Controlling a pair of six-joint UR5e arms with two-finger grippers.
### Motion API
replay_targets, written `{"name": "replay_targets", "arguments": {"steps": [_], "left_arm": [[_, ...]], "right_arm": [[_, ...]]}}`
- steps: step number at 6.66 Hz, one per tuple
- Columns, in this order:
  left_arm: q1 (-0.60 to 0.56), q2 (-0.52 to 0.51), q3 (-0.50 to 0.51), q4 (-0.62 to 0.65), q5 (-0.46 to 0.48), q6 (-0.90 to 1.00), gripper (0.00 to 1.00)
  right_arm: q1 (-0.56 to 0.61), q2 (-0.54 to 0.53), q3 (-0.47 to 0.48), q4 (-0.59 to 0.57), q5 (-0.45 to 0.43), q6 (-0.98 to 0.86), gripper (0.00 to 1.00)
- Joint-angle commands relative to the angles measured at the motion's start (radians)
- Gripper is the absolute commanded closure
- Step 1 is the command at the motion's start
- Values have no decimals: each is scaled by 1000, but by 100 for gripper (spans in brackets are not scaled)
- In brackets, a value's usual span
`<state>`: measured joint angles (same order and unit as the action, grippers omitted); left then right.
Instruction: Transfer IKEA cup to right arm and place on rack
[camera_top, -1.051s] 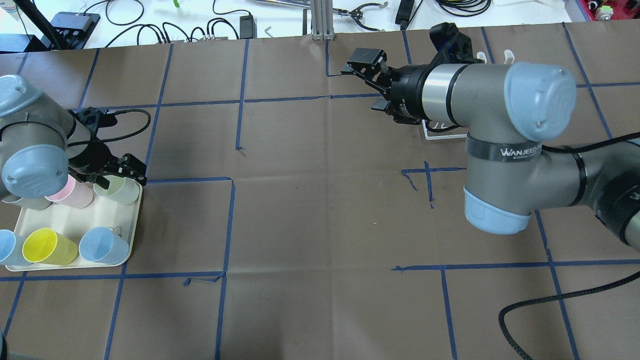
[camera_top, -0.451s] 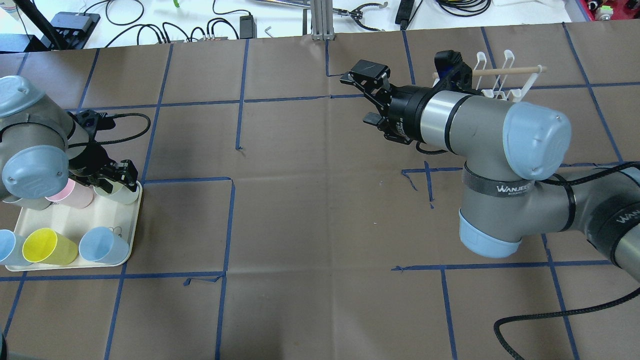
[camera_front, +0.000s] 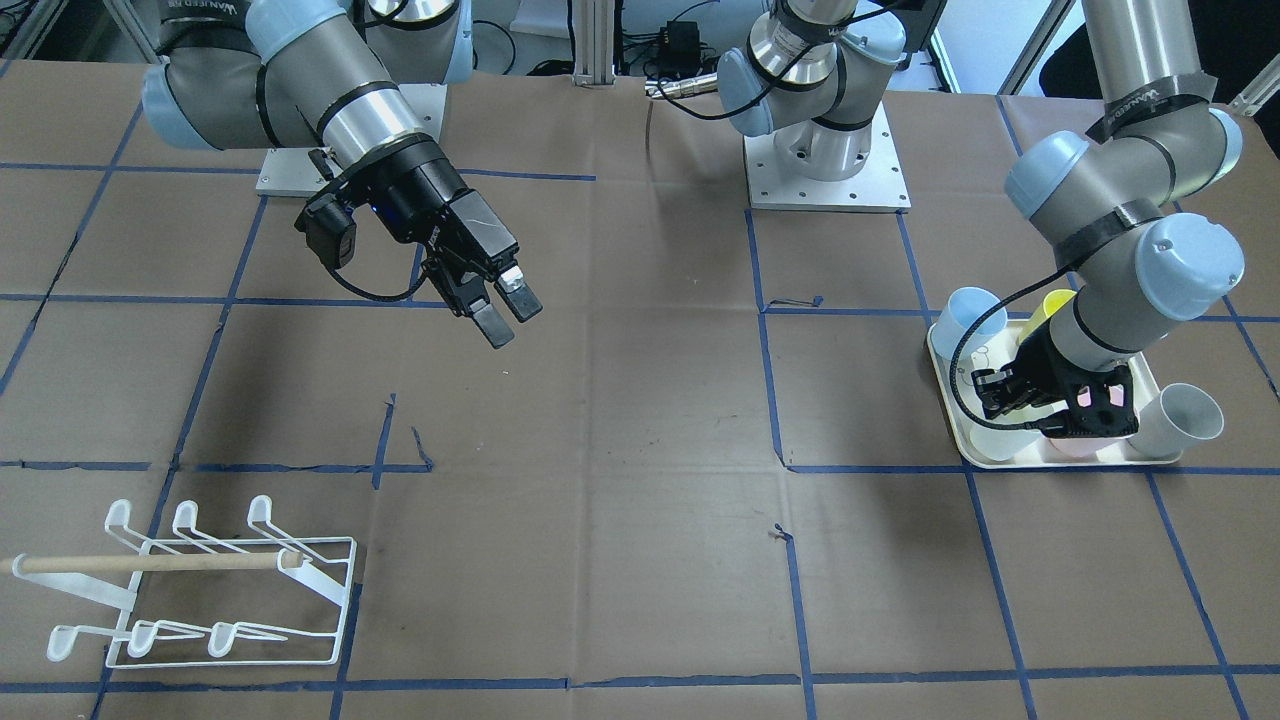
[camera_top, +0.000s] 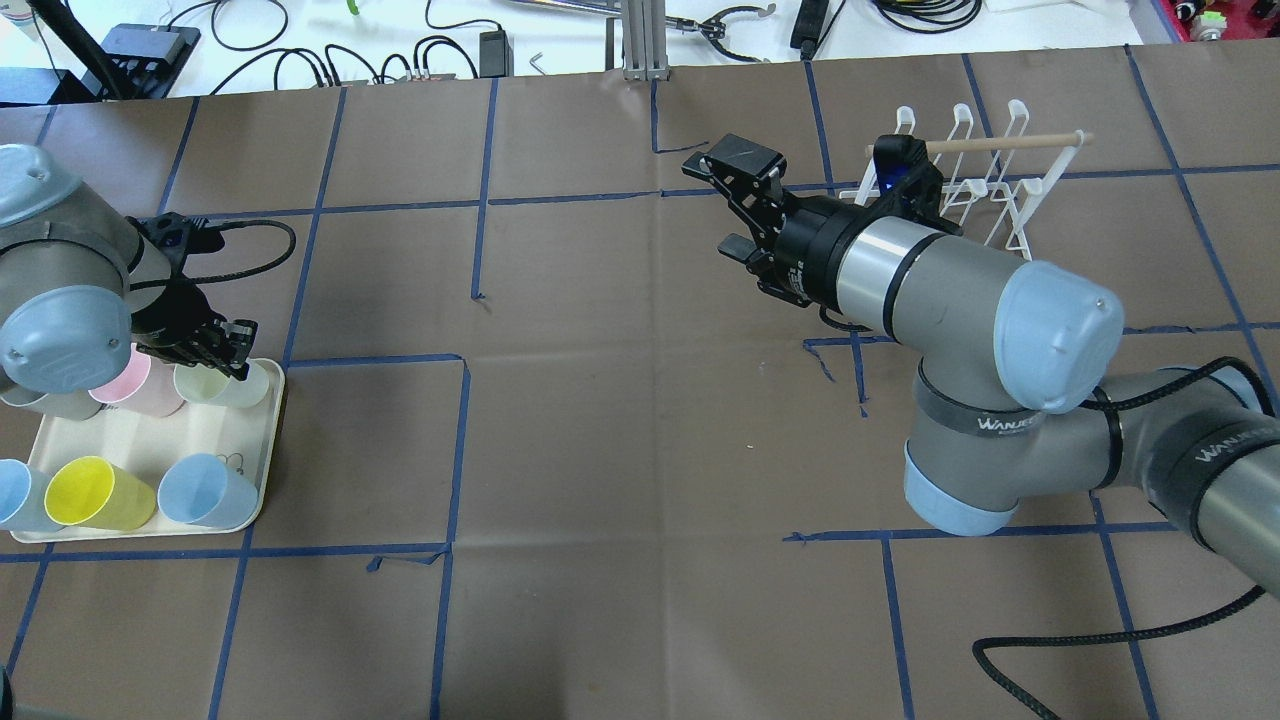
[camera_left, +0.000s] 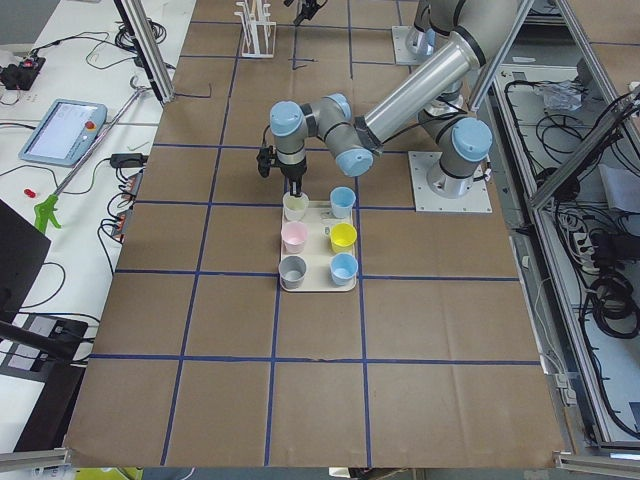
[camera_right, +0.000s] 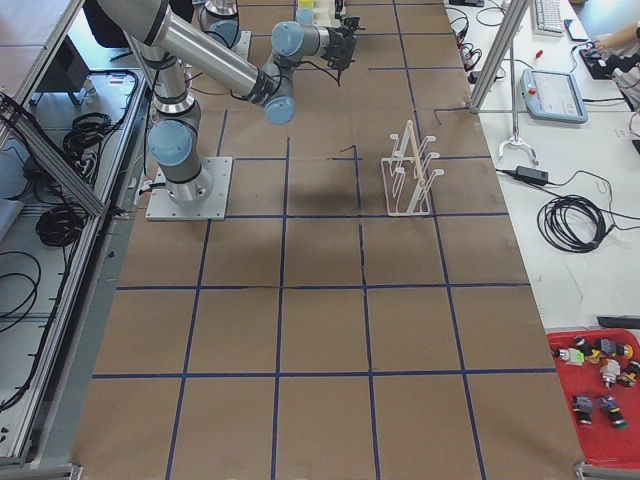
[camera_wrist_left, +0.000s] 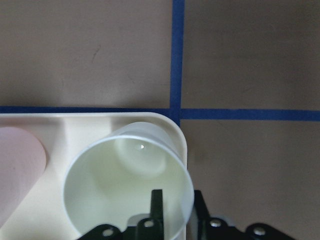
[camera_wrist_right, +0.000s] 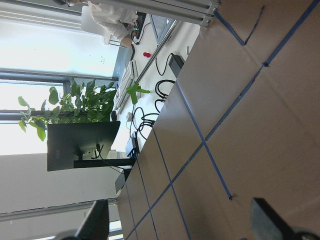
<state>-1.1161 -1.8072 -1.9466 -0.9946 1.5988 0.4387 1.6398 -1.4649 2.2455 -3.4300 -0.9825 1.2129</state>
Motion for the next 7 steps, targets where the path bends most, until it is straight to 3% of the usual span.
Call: {"name": "replay_targets", "arguments": {"steps": [1,2,5,7], "left_arm": [[-4,11,64,-18,-7,5,100],[-10,12,136,-66,-5,12,100],[-68,-3,435,-387,-5,3,100],[-146,-26,538,-473,-10,-58,100]], "right_arm": [[0,92,14,-214,48,129,1],[0,103,12,-244,48,135,1],[0,101,12,-244,48,135,1],[-2,101,9,-244,48,135,1]]}}
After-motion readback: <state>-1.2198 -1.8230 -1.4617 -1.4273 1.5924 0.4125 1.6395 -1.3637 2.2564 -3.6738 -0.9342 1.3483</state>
